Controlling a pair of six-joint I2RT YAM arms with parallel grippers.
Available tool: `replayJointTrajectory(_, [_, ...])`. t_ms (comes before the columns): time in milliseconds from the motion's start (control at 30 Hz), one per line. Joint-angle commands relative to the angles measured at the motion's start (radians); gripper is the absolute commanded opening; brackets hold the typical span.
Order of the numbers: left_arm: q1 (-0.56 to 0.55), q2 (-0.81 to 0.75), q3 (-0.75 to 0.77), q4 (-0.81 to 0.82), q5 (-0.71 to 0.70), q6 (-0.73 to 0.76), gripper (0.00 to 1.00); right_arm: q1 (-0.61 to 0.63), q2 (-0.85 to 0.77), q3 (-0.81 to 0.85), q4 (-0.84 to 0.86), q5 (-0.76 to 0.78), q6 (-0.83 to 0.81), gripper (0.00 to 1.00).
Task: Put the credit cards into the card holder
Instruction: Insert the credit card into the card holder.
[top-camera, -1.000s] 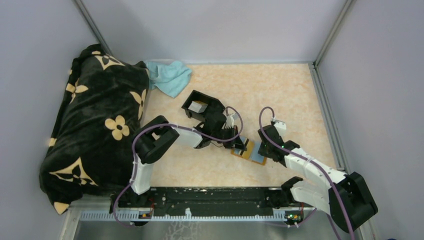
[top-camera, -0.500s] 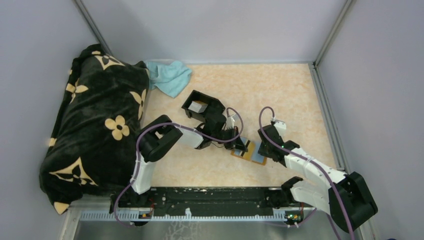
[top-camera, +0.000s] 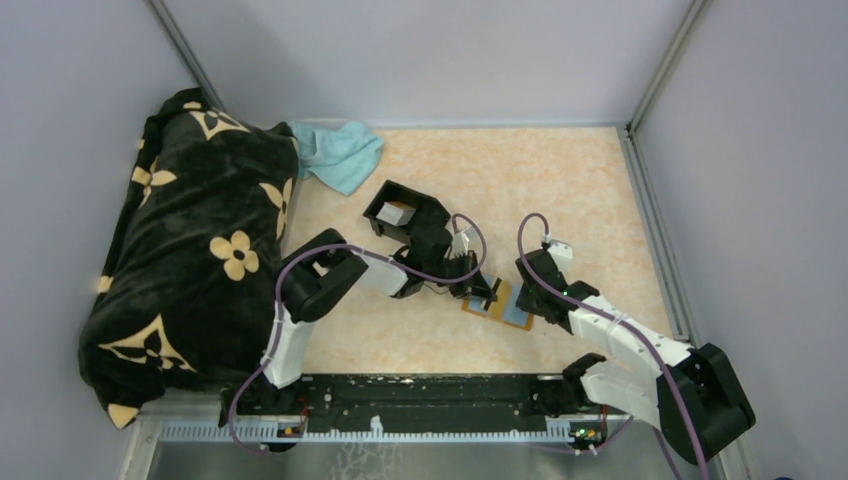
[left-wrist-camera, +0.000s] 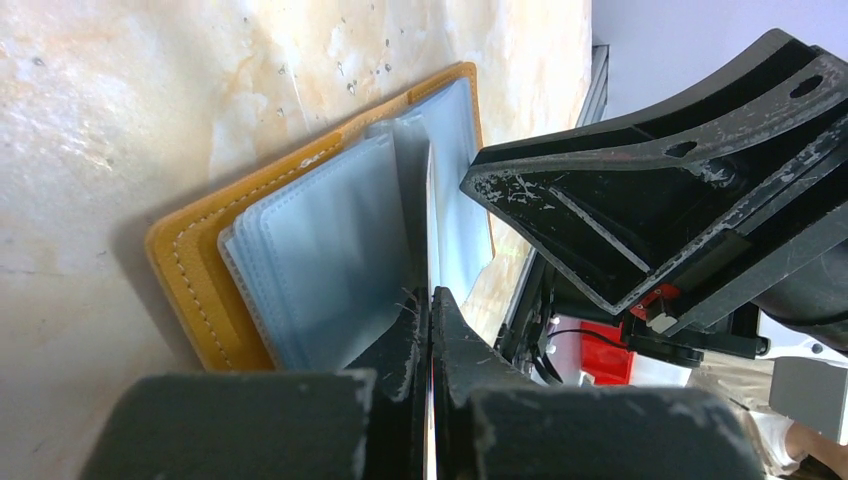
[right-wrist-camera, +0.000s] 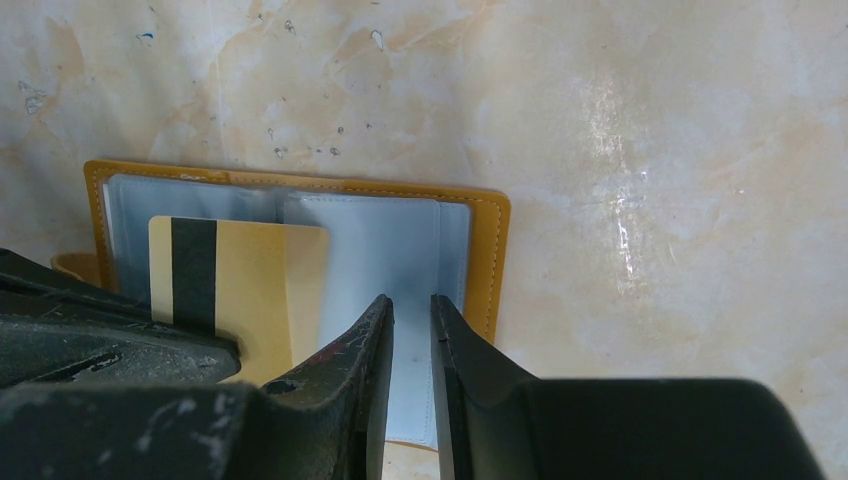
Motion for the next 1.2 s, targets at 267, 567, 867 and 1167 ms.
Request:
replayJointTrajectory(267, [0.006, 0.041, 0.021, 0.079, -0.012, -0.039, 0.00, -0.008, 0.013, -0.012, 0.014, -0.006, 0.005, 0.21])
replayJointTrajectory(567, [0.002, 0.048, 0.005, 0.120, -0.027, -0.069, 0.00, -0.008, 0.012, -0.017, 0.016, -0.007, 0.007, 0.21])
replayJointTrajectory(867, [-0.016, 0.052, -0.008, 0.127, -0.038, -0.076, 0.00, -0.008, 0.013, -0.019, 0.021, -0.011, 0.011, 0.21])
replayJointTrajectory(1167, [-0.045, 0.042, -0.004, 0.046, -0.073, -0.040, 0.00, -0.008, 0.009, -0.014, 0.021, -0.014, 0.012, 0.21])
